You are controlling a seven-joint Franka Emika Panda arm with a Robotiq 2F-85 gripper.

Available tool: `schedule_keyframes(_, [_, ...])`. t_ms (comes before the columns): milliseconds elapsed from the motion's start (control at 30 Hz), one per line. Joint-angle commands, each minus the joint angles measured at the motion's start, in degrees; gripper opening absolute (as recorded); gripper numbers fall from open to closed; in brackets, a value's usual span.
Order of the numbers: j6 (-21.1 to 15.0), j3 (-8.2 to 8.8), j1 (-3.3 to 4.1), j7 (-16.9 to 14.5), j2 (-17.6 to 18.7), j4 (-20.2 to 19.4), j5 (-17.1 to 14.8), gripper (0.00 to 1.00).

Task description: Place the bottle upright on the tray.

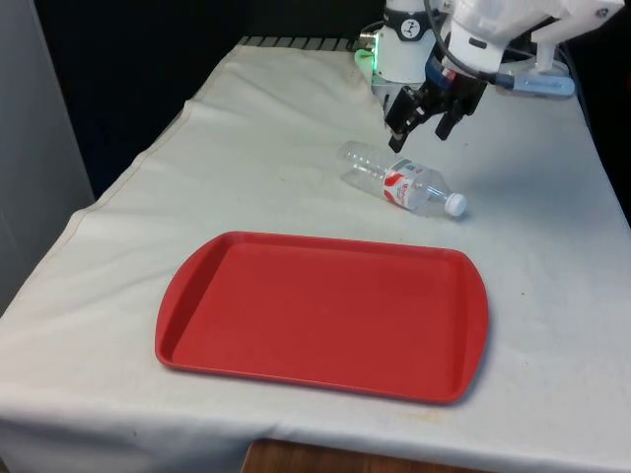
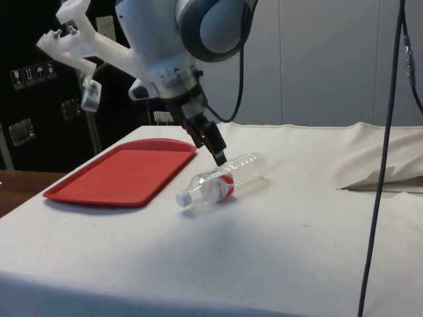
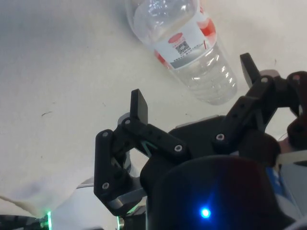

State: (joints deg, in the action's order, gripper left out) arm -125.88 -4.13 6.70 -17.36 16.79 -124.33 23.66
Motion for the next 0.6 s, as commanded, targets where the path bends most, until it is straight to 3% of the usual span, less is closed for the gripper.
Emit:
schedule_keyframes(0, [0.74, 0.11, 0.29, 0.46, 0.69, 0.69, 0.52, 1.00])
schedule_keyframes(33, [0.11, 0.00, 0.06, 0.06, 0.29, 0.23, 0.06, 1.00])
schedule_keyframes(133, [1.20, 0.06, 0.46, 0.52, 1.49, 1.38, 0.52, 1.00])
schedule_keyframes(567, [2.81, -0.46, 0.52, 0.34, 5.10, 4.18, 0.29, 1.00])
